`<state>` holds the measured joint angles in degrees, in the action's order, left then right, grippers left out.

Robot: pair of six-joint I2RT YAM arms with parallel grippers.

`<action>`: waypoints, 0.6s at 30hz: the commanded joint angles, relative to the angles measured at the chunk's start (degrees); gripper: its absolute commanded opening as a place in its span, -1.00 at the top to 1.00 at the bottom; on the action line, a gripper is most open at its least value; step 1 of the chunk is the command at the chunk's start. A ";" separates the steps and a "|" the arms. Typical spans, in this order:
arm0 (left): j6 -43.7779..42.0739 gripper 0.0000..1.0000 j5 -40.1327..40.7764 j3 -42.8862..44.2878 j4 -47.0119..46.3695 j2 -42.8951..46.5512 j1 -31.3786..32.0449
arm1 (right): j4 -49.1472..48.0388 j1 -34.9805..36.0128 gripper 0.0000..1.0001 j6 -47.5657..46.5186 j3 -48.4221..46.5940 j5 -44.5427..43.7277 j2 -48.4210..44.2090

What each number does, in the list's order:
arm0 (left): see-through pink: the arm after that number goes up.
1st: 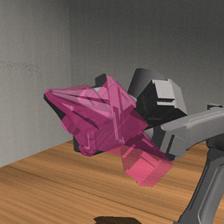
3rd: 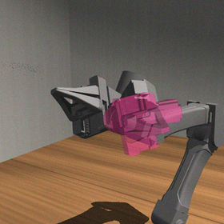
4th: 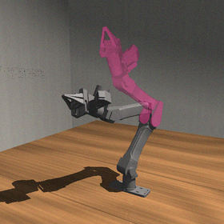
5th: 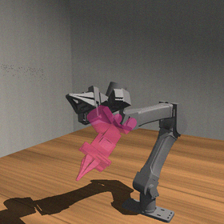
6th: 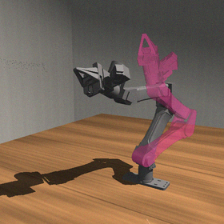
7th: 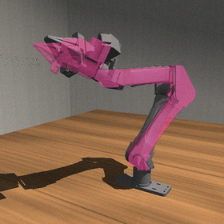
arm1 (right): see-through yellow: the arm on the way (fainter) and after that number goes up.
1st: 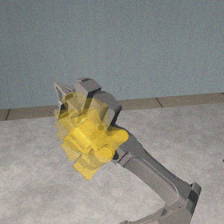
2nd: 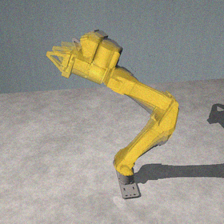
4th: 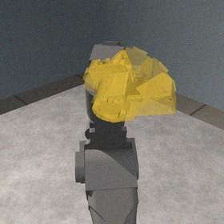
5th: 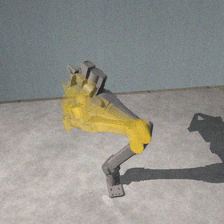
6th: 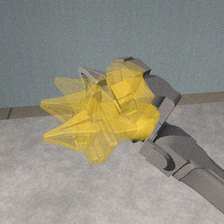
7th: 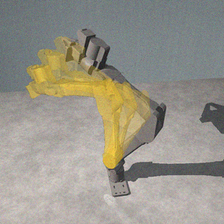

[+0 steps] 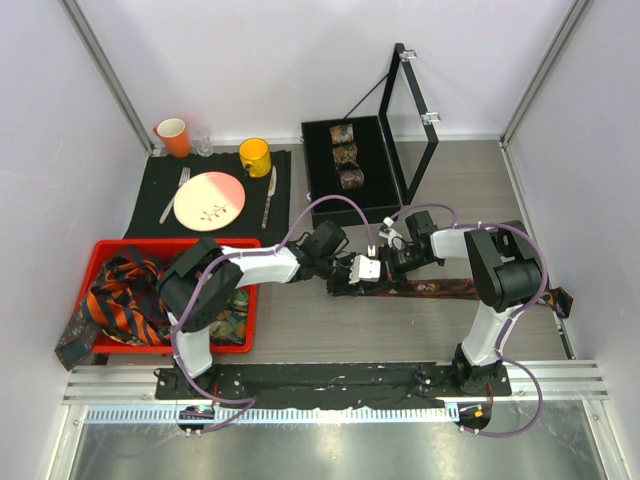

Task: Roll the ties
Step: Roll the tie at the center of the board.

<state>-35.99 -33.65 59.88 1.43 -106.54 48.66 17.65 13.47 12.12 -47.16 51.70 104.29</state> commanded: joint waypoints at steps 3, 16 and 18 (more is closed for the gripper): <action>2.15 0.47 1.21 1.21 1.73 0.19 0.29 | 0.45 -0.29 0.99 -1.66 -0.57 -6.44 1.44; 0.30 0.96 3.59 -3.36 7.71 2.83 0.20 | 7.22 -3.46 0.59 4.23 -3.12 -1.42 -7.70; 0.39 0.97 3.50 -3.63 7.53 2.74 0.12 | 7.22 -3.46 0.62 3.53 -2.33 -2.83 -6.56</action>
<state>-35.05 -31.73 58.02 4.73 -104.38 48.77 23.24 10.28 15.05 -48.66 51.27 98.76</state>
